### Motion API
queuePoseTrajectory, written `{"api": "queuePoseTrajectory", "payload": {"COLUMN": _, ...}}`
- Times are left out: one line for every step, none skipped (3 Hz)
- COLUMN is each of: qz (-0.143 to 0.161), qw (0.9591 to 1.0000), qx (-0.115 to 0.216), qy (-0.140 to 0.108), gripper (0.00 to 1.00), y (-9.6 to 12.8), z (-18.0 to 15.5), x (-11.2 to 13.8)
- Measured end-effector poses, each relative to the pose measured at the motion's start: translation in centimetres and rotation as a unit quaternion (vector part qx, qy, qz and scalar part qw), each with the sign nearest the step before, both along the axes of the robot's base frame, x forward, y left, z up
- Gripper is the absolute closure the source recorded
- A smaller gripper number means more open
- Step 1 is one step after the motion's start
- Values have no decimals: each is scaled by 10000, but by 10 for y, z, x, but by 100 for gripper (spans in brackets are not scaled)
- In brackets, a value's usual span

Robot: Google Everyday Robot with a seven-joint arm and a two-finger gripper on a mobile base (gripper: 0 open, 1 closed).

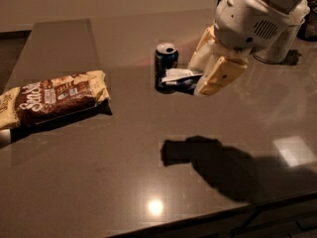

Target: Pick rxbar blueberry

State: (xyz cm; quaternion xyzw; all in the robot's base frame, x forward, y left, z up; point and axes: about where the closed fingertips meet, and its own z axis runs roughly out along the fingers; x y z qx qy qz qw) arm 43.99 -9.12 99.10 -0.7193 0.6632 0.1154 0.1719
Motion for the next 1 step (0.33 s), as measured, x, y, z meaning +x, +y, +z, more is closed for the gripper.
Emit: {"api": "queuePoseTrajectory", "payload": {"qz": -44, "qw": 9999, "qx": 45, "qy": -93, "gripper": 100, "y": 3, "z": 0, "x": 5}}
